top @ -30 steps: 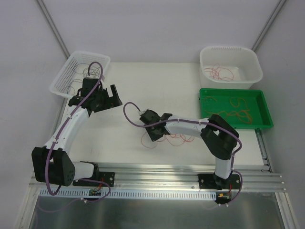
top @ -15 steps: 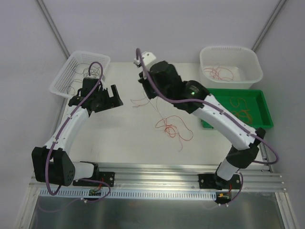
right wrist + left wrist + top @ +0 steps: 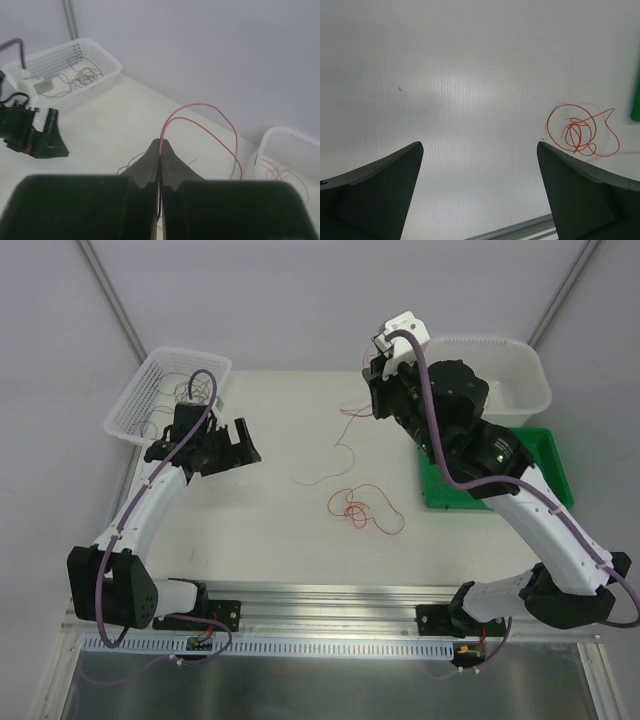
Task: Untangle the cables
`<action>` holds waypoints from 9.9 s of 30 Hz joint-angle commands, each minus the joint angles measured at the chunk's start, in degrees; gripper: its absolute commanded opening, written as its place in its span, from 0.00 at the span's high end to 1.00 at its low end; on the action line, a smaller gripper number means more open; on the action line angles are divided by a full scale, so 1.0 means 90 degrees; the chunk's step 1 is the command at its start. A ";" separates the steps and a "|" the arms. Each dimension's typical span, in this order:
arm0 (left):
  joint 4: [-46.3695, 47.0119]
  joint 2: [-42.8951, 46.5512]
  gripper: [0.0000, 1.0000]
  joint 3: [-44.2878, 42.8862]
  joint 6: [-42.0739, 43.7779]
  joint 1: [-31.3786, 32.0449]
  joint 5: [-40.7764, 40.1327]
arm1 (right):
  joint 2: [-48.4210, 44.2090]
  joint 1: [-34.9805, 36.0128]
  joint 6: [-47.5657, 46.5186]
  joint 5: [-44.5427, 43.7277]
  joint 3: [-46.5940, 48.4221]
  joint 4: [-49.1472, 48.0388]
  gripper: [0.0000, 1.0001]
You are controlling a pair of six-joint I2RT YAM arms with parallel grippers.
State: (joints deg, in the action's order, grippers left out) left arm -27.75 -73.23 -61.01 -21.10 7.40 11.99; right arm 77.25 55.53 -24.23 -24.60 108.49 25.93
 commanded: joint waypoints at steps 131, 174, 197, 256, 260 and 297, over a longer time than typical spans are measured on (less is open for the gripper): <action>0.0388 -0.0135 0.01 0.0168 -0.0067 -0.0031 0.1763 | 0.1094 -0.1756 -0.0286 0.1787 0.1530 0.0479 0.99; 0.8199 -0.3697 0.02 0.0140 0.1476 0.3660 -0.0208 | -0.0156 -0.1902 0.1881 0.4696 0.0124 -0.1026 0.99; 0.9040 -0.4091 1.00 -0.0106 0.0919 0.3778 -0.0022 | -0.0624 -0.1941 0.1716 0.4131 -0.0950 -0.0802 0.99; 0.5252 -0.0271 1.00 0.0178 -0.1317 0.3290 0.0738 | -0.0009 -0.2429 0.2448 0.6698 -0.5462 -0.2823 0.65; 0.5241 -0.0232 1.00 0.0217 -0.1366 0.3211 0.0777 | -0.0136 -0.2429 0.2253 0.6679 -0.5472 -0.2512 0.67; 0.4958 -0.0076 1.00 0.0080 -0.1913 0.3143 0.0680 | -0.0039 -0.1990 0.1774 0.6063 -0.5092 -0.2686 0.72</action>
State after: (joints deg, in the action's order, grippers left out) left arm 15.51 -75.66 -59.11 -37.08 36.25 19.00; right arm 77.17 37.04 -8.73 30.06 58.98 6.42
